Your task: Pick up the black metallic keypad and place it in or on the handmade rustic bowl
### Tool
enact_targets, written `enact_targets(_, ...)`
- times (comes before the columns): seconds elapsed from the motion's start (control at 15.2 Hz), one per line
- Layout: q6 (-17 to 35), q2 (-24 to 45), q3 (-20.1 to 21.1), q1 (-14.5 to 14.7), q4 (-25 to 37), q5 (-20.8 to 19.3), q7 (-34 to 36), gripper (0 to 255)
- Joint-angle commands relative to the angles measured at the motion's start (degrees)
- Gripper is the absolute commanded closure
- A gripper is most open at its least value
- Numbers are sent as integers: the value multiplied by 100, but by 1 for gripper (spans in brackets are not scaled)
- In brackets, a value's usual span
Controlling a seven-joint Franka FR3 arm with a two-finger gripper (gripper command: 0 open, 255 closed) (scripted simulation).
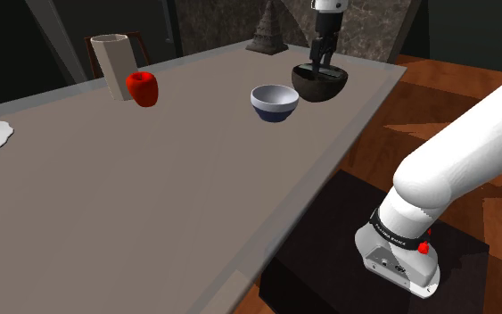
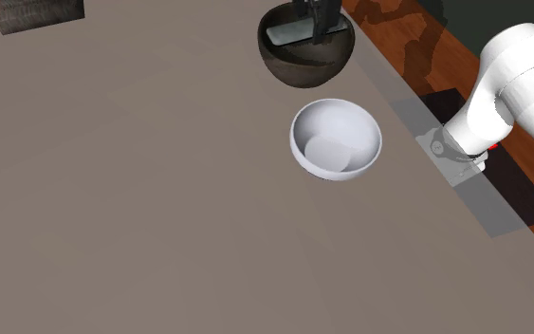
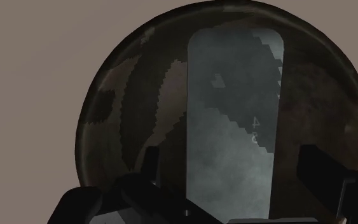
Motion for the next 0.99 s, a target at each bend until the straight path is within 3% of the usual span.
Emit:
enact_targets(0.0,0,0,0,0,0,0,0,0)
enact_targets(0.13,0,0,0,0,0,0,0,0)
enact_targets(0.4,-725,116,27,23,839,37,-24,0)
enact_targets(0.92,-725,116,27,23,839,37,-24,0)
